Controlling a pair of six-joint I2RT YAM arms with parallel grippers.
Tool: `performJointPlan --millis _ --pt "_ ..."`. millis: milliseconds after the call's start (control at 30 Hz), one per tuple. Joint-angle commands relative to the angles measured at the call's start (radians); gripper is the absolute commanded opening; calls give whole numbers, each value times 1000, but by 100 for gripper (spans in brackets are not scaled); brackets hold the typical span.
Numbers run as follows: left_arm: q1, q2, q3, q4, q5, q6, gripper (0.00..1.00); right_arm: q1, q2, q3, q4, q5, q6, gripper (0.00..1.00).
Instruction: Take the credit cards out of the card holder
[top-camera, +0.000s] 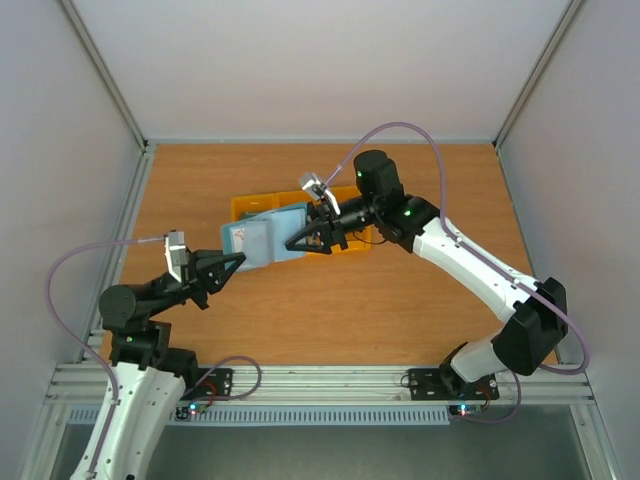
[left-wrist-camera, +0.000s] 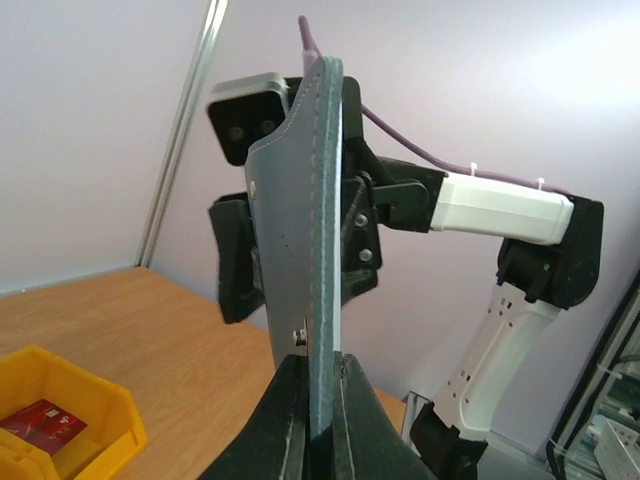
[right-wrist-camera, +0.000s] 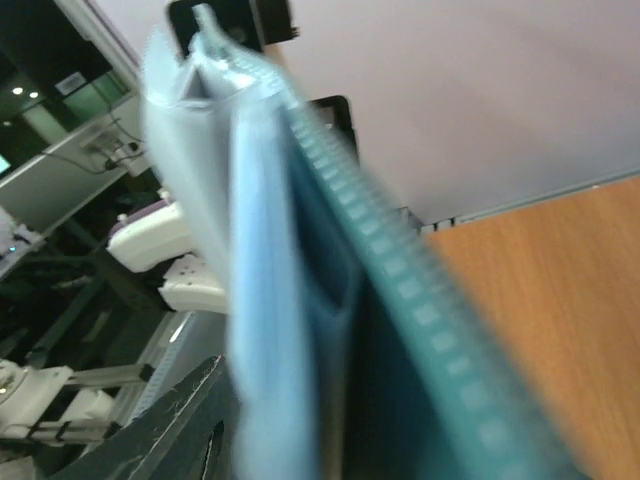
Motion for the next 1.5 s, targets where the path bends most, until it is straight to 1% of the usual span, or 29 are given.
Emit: performJointPlan --millis 0,67,100,133,167,200,233,300,367,500,567,633,733,767,867,933,1033,1167,1300,1467 --pt "-4 -15 -12 39 -75 -13 0 3 -40 20 -35 -126 -59 48" --pt "-4 -17 -20 24 -119 -34 0 -3 -58 33 -122 -140 -130 57" --pt "-3 -16 -24 20 -131 -40 0 -6 -66 41 -193 -139 -166 59" --pt "-3 -15 -26 21 -133 -42 0 -9 -72 48 -236 -138 -200 59" --pt "-3 -14 -28 27 -126 -39 0 -13 -80 53 -271 -137 -220 57" --pt "-5 -16 -28 31 -113 -31 0 -16 -86 56 -292 -135 -233 53" --pt "-4 -18 -27 32 -99 -23 0 -18 -90 59 -301 -135 -239 48" --pt "-5 -23 -24 31 -87 -2 0 -19 -98 60 -298 -124 -234 41" --pt "-6 -25 -22 31 -86 2 0 -19 -101 52 -255 -79 -191 36" --pt "-5 -24 -22 40 -81 0 0 -19 -94 54 -219 -40 -174 28" --pt "-5 -25 -22 44 -78 0 0 -19 -96 54 -199 -26 -162 21" --pt "-5 -27 -23 51 -77 -3 0 -19 -98 47 -159 0 -133 11" --pt "-5 -31 -27 61 -70 -6 0 -18 -95 33 -119 46 -107 3" --pt "-5 -30 -28 62 -69 -7 0 -18 -95 26 -94 56 -91 3" --pt "-7 -33 -31 59 -66 2 0 -11 -91 8 -22 65 -43 4" --pt "-9 -31 -33 47 -75 10 0 4 -81 11 -9 87 -35 6" --pt "-12 -25 -35 26 -102 14 0 40 -58 33 -11 91 -42 14" --pt "-18 -22 -38 11 -120 4 0 67 -51 34 26 88 -34 16" --pt "-17 -25 -41 7 -127 4 0 80 -49 39 28 85 -37 18" --pt "-17 -24 -45 5 -142 -5 0 89 -52 42 8 102 -54 29"
